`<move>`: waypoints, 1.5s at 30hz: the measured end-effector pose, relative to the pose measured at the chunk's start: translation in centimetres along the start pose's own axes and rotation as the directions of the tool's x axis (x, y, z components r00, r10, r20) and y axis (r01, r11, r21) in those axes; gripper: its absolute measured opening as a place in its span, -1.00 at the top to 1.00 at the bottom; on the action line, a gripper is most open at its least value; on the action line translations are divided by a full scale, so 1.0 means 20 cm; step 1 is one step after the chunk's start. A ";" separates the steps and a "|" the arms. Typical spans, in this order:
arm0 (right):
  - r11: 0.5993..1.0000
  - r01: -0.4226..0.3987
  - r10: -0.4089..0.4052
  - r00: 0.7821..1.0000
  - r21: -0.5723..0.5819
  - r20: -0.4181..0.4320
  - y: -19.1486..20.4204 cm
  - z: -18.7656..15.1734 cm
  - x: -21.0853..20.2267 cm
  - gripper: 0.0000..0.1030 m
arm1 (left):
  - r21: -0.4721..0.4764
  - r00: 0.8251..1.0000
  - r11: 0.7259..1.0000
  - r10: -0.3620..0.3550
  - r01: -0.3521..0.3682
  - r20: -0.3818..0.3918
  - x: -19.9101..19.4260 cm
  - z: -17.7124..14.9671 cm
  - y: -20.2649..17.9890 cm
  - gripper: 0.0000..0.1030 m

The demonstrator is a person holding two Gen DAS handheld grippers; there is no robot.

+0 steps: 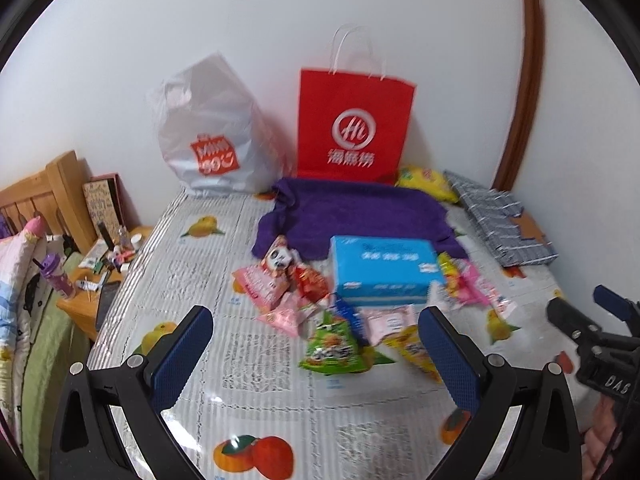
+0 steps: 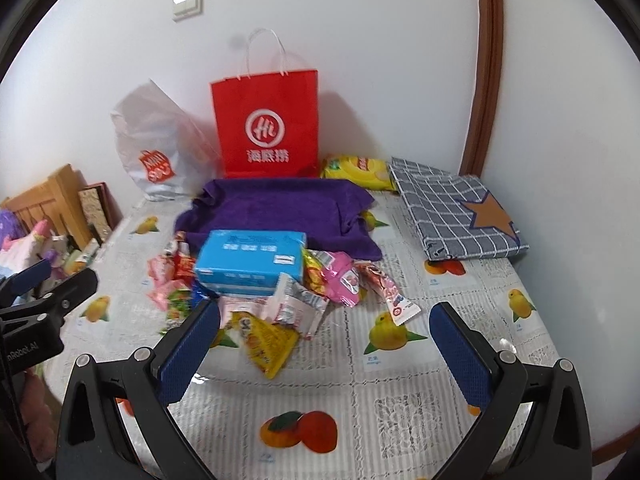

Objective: Organize snacks
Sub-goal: 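Grasp the pink peach candy packet with the left tool while the right tool grasps a pink snack bag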

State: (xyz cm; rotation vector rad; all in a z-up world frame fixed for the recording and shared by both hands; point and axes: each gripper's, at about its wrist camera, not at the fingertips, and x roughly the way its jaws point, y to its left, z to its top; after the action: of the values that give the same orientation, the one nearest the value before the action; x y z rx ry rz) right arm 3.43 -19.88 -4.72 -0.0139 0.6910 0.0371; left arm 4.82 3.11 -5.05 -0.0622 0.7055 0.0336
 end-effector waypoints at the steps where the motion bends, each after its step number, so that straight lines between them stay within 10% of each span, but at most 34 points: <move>1: 1.000 0.004 -0.004 1.000 0.002 -0.010 0.00 0.00 0.03 -1.00 | -0.002 1.000 1.000 0.008 -0.008 -0.014 0.04 0.00 0.02 -1.00; 28: 0.997 0.066 -0.051 0.962 0.049 -0.268 -0.07 -0.10 1.02 -0.49 | 0.085 0.970 0.996 -0.004 0.026 -0.245 0.90 -0.08 0.21 -0.89; 39: 0.997 0.024 -0.003 0.963 0.073 -0.271 0.00 -0.11 1.11 0.08 | 0.049 0.948 0.986 -0.142 0.162 -0.283 0.96 -0.10 0.22 0.08; 45: 0.997 0.023 -0.002 0.965 0.078 -0.261 0.01 -0.11 1.11 0.34 | 0.083 0.948 0.979 -0.155 0.184 -0.278 0.97 -0.11 0.20 0.10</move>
State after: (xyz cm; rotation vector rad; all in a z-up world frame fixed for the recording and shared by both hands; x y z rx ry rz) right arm 19.04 -19.12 -20.53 0.0550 0.9560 -0.0053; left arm 17.96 7.23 -19.41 -0.0233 0.9719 -0.1818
